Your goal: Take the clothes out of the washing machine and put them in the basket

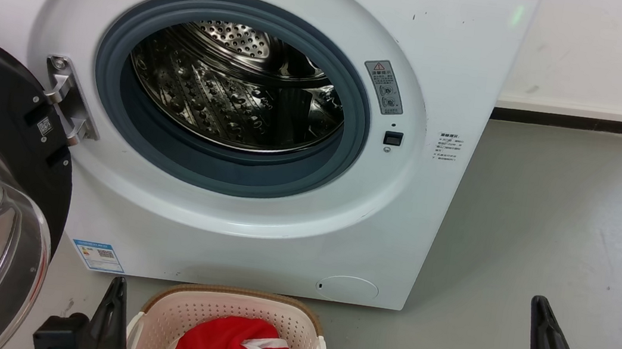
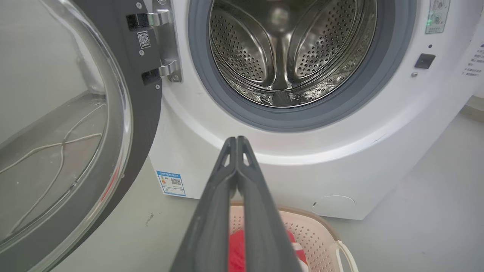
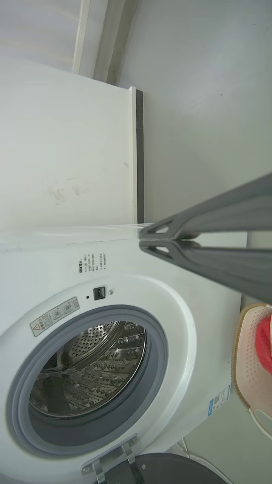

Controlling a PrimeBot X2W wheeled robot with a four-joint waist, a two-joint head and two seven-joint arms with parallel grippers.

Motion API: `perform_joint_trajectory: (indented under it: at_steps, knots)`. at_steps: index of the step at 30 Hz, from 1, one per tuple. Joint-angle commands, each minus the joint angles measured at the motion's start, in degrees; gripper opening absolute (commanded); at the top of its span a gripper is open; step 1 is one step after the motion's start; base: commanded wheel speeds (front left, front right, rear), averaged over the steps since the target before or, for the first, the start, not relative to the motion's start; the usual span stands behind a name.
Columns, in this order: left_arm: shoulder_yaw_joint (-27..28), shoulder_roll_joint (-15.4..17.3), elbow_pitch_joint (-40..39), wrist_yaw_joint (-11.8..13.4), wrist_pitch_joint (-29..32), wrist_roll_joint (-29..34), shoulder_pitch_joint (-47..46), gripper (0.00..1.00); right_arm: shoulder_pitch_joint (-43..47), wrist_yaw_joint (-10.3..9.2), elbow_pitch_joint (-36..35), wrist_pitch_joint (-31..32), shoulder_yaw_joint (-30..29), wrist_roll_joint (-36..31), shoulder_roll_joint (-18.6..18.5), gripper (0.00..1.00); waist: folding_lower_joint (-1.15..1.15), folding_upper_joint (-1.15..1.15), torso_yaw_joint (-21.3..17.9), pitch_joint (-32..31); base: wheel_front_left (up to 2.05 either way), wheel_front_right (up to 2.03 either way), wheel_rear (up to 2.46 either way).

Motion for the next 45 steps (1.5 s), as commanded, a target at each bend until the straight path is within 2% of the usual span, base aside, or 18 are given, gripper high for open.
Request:
perform_joint_trajectory:
  at_steps: [1, 22, 45]
  knots:
    - [0.49, 0.07, -0.53, -0.41, 0.76, -3.52, -1.75, 0.0, -1.15, 0.0, -0.46, 0.6, 0.03, 3.95, -0.38, 0.0, 0.0, 0.0, 0.03, 0.02, 0.0, 0.0, 0.0]
    - [1.13, 0.07, 0.04, -2.71, 5.55, -26.27, -4.14, 0.0, -4.38, -0.01, 2.53, 4.96, 0.13, 27.87, -1.45, 0.0, 0.0, 0.0, 0.2, 0.22, 0.0, 0.0, 0.0]
    - [2.12, 0.07, 1.04, -4.59, 9.95, -44.88, -6.48, 0.0, -6.85, -0.02, 4.86, 9.0, -0.35, 47.06, -1.88, 0.0, 0.0, 0.0, 0.39, 0.42, 0.0, 0.0, 0.0]
